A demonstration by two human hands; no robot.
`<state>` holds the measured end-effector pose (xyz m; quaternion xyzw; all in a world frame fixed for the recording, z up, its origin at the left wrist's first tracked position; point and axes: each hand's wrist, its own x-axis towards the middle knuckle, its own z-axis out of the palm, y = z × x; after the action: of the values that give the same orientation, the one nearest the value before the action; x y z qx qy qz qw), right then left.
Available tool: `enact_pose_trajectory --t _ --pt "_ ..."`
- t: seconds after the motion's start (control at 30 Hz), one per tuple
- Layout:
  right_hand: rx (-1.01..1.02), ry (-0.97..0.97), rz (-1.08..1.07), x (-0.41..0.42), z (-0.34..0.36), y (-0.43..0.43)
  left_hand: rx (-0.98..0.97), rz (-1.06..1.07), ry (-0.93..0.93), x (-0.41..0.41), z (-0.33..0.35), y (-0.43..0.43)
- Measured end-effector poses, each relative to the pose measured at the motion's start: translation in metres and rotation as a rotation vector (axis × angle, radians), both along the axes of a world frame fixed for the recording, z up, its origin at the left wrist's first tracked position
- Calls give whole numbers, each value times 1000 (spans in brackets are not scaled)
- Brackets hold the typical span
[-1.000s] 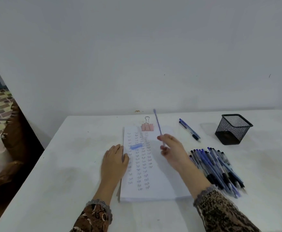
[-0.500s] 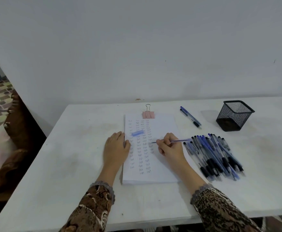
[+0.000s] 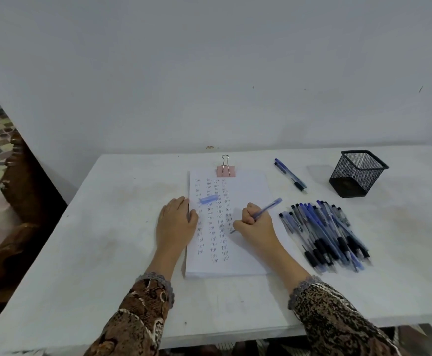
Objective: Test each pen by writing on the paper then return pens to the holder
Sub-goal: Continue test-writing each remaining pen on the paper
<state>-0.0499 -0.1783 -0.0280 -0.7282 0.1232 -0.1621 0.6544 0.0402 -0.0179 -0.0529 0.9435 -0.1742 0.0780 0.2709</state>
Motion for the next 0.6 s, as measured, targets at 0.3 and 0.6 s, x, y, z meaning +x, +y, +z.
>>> enact_pose_trajectory --t 0.3,0.6 --pt "-16 6 -17 1 1 2 -5 -2 -1 1 -1 0" --pt "-47 -2 -65 3 -2 0 -3 -6 19 2 -2 0"
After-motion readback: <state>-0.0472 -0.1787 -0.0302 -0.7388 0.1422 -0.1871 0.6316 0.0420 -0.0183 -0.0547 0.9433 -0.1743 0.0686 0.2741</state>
